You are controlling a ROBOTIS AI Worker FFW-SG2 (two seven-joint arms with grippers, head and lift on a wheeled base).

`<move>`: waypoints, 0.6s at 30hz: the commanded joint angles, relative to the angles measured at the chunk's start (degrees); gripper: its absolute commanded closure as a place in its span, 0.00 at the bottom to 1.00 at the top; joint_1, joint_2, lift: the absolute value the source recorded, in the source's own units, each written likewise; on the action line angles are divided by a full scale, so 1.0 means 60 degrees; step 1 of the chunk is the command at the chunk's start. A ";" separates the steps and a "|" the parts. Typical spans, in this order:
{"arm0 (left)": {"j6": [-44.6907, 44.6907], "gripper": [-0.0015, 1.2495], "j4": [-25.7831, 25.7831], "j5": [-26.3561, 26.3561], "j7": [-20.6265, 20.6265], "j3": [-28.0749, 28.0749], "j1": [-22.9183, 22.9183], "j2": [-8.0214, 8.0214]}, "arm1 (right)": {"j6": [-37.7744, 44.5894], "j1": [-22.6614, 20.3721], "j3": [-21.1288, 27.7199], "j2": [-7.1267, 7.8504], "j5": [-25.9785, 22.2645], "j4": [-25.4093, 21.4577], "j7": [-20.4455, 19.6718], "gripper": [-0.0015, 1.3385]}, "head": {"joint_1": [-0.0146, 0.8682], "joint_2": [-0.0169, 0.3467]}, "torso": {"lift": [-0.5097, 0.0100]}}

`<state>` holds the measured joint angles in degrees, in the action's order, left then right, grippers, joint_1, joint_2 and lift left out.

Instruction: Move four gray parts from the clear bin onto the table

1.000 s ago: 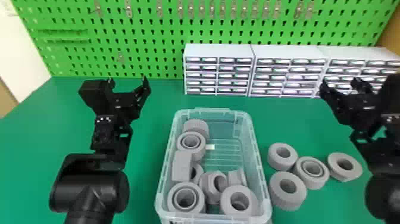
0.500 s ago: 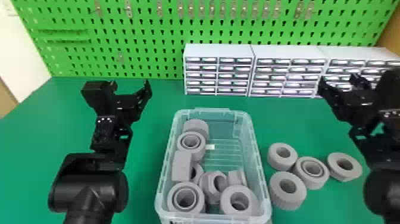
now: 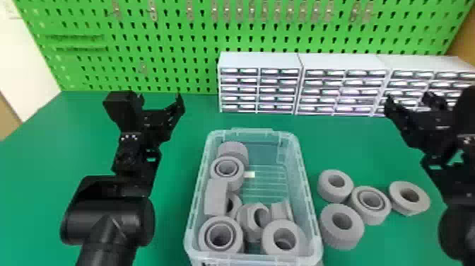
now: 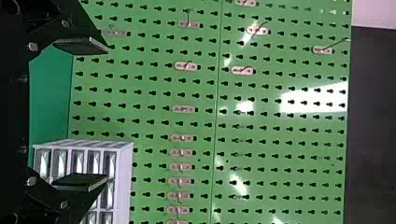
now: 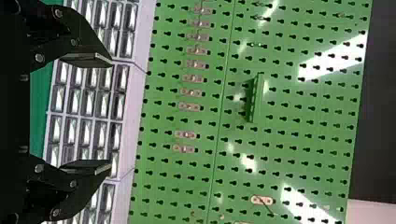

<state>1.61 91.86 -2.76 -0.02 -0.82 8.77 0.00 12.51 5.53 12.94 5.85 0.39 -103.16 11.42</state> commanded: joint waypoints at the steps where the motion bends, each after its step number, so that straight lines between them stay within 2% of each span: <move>1: 0.0011 0.24 -0.0017 0.0049 0.0003 -0.0025 0.0018 0.0025 | 0.0025 -0.0014 0.0041 -0.0038 0.0068 -0.0019 0.0000 0.37 | 0.80 0.24 | 0.88; 18: 0.0025 0.24 -0.0032 0.0093 0.0003 0.0048 -0.0012 0.0025 | 0.0069 -0.0043 0.0099 -0.0052 0.0141 -0.0078 0.0000 0.37 | 0.80 0.24 | 0.88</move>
<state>1.75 91.67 -2.20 0.00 -0.62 8.79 0.00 12.78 5.34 13.46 5.62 1.19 -103.62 11.42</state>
